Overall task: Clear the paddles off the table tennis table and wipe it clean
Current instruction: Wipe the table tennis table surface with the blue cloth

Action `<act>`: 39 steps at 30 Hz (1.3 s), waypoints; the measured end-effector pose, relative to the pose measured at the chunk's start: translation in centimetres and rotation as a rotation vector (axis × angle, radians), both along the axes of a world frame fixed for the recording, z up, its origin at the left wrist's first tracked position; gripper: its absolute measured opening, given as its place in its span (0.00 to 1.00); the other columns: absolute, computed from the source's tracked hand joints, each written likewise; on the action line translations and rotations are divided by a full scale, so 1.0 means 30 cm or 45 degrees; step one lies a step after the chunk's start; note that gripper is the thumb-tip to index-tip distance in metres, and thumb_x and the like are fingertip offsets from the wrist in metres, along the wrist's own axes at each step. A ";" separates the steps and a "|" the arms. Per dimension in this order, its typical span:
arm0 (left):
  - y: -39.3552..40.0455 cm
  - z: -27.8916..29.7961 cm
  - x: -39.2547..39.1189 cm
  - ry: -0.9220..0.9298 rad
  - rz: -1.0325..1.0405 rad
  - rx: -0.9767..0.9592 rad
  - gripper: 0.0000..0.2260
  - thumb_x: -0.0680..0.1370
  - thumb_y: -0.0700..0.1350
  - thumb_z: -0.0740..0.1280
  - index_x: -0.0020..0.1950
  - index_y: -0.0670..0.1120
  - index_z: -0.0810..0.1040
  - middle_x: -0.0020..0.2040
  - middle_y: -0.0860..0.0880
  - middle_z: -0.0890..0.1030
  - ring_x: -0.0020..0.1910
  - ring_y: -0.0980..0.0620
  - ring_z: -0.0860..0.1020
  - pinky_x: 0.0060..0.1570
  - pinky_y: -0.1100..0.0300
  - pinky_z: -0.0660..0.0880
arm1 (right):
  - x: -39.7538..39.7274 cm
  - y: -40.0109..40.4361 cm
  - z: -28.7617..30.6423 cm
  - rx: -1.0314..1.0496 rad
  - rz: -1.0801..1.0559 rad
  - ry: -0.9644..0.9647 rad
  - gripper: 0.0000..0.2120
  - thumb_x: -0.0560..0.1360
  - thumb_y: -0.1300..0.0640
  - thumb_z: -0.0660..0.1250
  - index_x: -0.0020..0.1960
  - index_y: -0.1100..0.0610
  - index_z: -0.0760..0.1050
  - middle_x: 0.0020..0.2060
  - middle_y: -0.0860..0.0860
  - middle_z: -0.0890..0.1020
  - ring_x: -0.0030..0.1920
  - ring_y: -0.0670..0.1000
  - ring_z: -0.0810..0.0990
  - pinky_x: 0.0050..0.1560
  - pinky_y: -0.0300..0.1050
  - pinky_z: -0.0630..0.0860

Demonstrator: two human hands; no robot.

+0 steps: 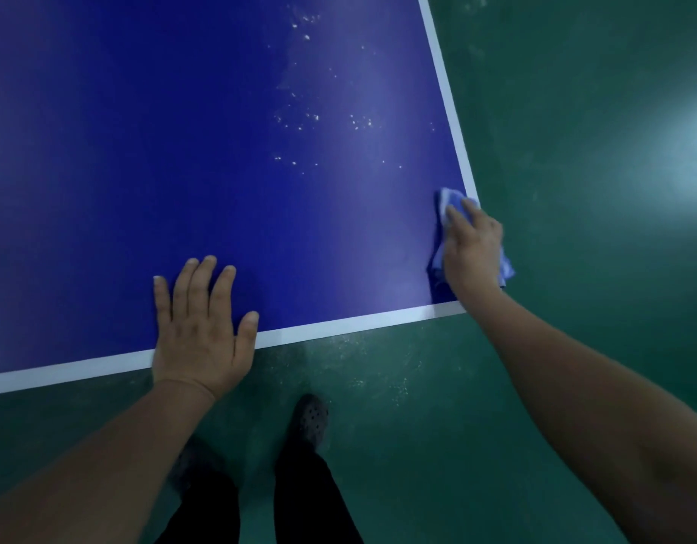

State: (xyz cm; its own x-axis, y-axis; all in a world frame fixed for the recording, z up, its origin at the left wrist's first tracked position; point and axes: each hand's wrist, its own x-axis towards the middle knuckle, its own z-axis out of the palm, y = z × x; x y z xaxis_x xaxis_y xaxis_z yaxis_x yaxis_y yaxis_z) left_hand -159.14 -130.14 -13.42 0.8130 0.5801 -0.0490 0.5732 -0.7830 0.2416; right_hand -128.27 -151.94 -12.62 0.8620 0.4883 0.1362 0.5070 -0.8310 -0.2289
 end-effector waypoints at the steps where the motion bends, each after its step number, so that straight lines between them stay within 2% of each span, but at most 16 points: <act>1: 0.003 0.003 -0.007 -0.035 0.008 -0.017 0.30 0.80 0.57 0.52 0.76 0.38 0.62 0.77 0.38 0.61 0.79 0.40 0.55 0.77 0.43 0.37 | -0.015 0.033 0.005 0.018 -0.177 0.023 0.19 0.79 0.64 0.58 0.67 0.53 0.76 0.71 0.55 0.72 0.64 0.64 0.70 0.60 0.52 0.70; 3: 0.010 0.012 -0.024 -0.117 0.006 -0.043 0.29 0.80 0.55 0.54 0.75 0.38 0.64 0.76 0.38 0.62 0.78 0.39 0.56 0.78 0.44 0.38 | -0.123 0.150 0.025 0.047 -0.218 -0.010 0.26 0.75 0.68 0.54 0.68 0.53 0.76 0.70 0.56 0.73 0.63 0.63 0.70 0.60 0.54 0.72; 6: 0.055 0.023 -0.102 -0.122 0.063 -0.028 0.28 0.79 0.53 0.55 0.73 0.36 0.66 0.75 0.36 0.63 0.76 0.36 0.59 0.78 0.44 0.43 | -0.419 0.314 -0.001 0.107 0.431 -0.008 0.31 0.67 0.65 0.56 0.67 0.53 0.78 0.63 0.57 0.79 0.50 0.61 0.76 0.51 0.52 0.77; 9: 0.131 0.032 -0.206 -0.018 0.189 0.002 0.30 0.79 0.55 0.53 0.73 0.35 0.67 0.74 0.35 0.63 0.75 0.35 0.60 0.78 0.45 0.42 | -0.568 0.320 -0.010 0.056 0.900 0.088 0.23 0.70 0.64 0.62 0.64 0.54 0.78 0.65 0.55 0.78 0.53 0.61 0.77 0.52 0.53 0.77; 11: 0.177 0.030 -0.248 0.056 0.214 0.023 0.31 0.79 0.56 0.52 0.73 0.35 0.66 0.74 0.35 0.63 0.75 0.34 0.59 0.77 0.43 0.41 | -0.450 0.280 -0.018 0.058 0.841 -0.007 0.23 0.72 0.63 0.61 0.66 0.53 0.76 0.64 0.57 0.78 0.55 0.61 0.76 0.55 0.54 0.75; 13: 0.199 0.023 -0.256 0.129 0.222 0.035 0.32 0.79 0.57 0.51 0.73 0.35 0.66 0.75 0.35 0.63 0.76 0.35 0.58 0.76 0.40 0.41 | -0.289 0.236 -0.020 -0.015 0.502 -0.071 0.22 0.73 0.63 0.59 0.66 0.55 0.76 0.65 0.58 0.77 0.57 0.63 0.75 0.57 0.57 0.74; 16: 0.204 0.010 -0.250 0.168 0.227 0.053 0.32 0.79 0.59 0.51 0.74 0.37 0.66 0.75 0.36 0.63 0.77 0.36 0.58 0.76 0.39 0.40 | -0.208 0.240 -0.010 -0.026 -0.001 0.027 0.18 0.79 0.61 0.59 0.67 0.59 0.76 0.70 0.56 0.74 0.66 0.64 0.70 0.63 0.60 0.71; 18: 0.202 0.005 -0.253 0.170 0.206 0.070 0.32 0.80 0.59 0.51 0.75 0.37 0.65 0.75 0.37 0.64 0.77 0.37 0.57 0.77 0.38 0.42 | -0.259 0.333 -0.007 0.018 -0.006 0.004 0.18 0.77 0.62 0.61 0.66 0.60 0.77 0.69 0.57 0.75 0.65 0.65 0.70 0.63 0.57 0.70; 22: 0.214 0.000 -0.261 0.167 0.185 0.066 0.32 0.80 0.58 0.51 0.75 0.37 0.65 0.75 0.37 0.64 0.77 0.36 0.58 0.76 0.36 0.46 | -0.441 0.577 -0.007 0.116 0.659 -0.030 0.22 0.72 0.65 0.59 0.63 0.56 0.80 0.62 0.59 0.80 0.55 0.66 0.77 0.54 0.56 0.76; 25: 0.218 -0.003 -0.269 0.171 0.154 0.051 0.32 0.80 0.58 0.51 0.75 0.37 0.65 0.76 0.36 0.64 0.77 0.36 0.58 0.76 0.35 0.47 | -0.561 0.515 -0.020 -0.006 1.230 0.092 0.22 0.74 0.62 0.57 0.64 0.54 0.79 0.67 0.54 0.78 0.62 0.65 0.77 0.57 0.58 0.76; 27: 0.224 -0.006 -0.270 0.165 0.145 0.060 0.32 0.80 0.59 0.51 0.75 0.37 0.65 0.76 0.36 0.63 0.77 0.36 0.58 0.76 0.35 0.46 | -0.481 0.391 -0.025 -0.106 1.399 0.079 0.22 0.75 0.62 0.57 0.67 0.52 0.76 0.70 0.52 0.75 0.67 0.62 0.74 0.64 0.58 0.71; 29: 0.225 -0.006 -0.271 0.173 0.150 0.073 0.33 0.80 0.59 0.51 0.75 0.37 0.64 0.76 0.36 0.63 0.77 0.35 0.58 0.76 0.35 0.46 | -0.329 0.297 -0.029 -0.109 1.239 -0.023 0.23 0.75 0.63 0.56 0.67 0.53 0.75 0.69 0.56 0.75 0.67 0.63 0.73 0.68 0.57 0.68; 32: 0.220 -0.002 -0.266 0.186 0.158 0.065 0.33 0.79 0.60 0.51 0.75 0.37 0.64 0.75 0.36 0.62 0.77 0.35 0.57 0.76 0.35 0.46 | -0.183 0.299 0.000 -0.147 0.384 0.021 0.23 0.76 0.61 0.54 0.67 0.57 0.76 0.70 0.58 0.74 0.68 0.68 0.71 0.67 0.62 0.69; 34: 0.217 -0.001 -0.262 0.181 0.169 0.057 0.33 0.79 0.60 0.51 0.75 0.37 0.64 0.75 0.36 0.62 0.77 0.36 0.57 0.76 0.36 0.45 | -0.243 0.393 0.019 -0.143 0.105 0.053 0.27 0.72 0.60 0.53 0.69 0.55 0.75 0.70 0.57 0.74 0.67 0.66 0.70 0.64 0.60 0.70; 36: 0.213 0.002 -0.262 0.175 0.175 0.059 0.33 0.79 0.60 0.51 0.75 0.37 0.64 0.75 0.36 0.62 0.77 0.36 0.57 0.76 0.38 0.43 | -0.378 0.468 0.024 -0.099 0.347 0.043 0.30 0.70 0.60 0.52 0.70 0.51 0.74 0.68 0.55 0.76 0.64 0.63 0.73 0.60 0.57 0.72; 39: 0.204 0.016 -0.258 0.118 0.229 0.028 0.33 0.79 0.59 0.51 0.74 0.36 0.66 0.75 0.36 0.63 0.76 0.36 0.57 0.76 0.44 0.38 | -0.543 0.413 0.017 -0.091 0.777 0.119 0.25 0.73 0.59 0.55 0.68 0.51 0.76 0.69 0.52 0.76 0.66 0.64 0.73 0.61 0.56 0.71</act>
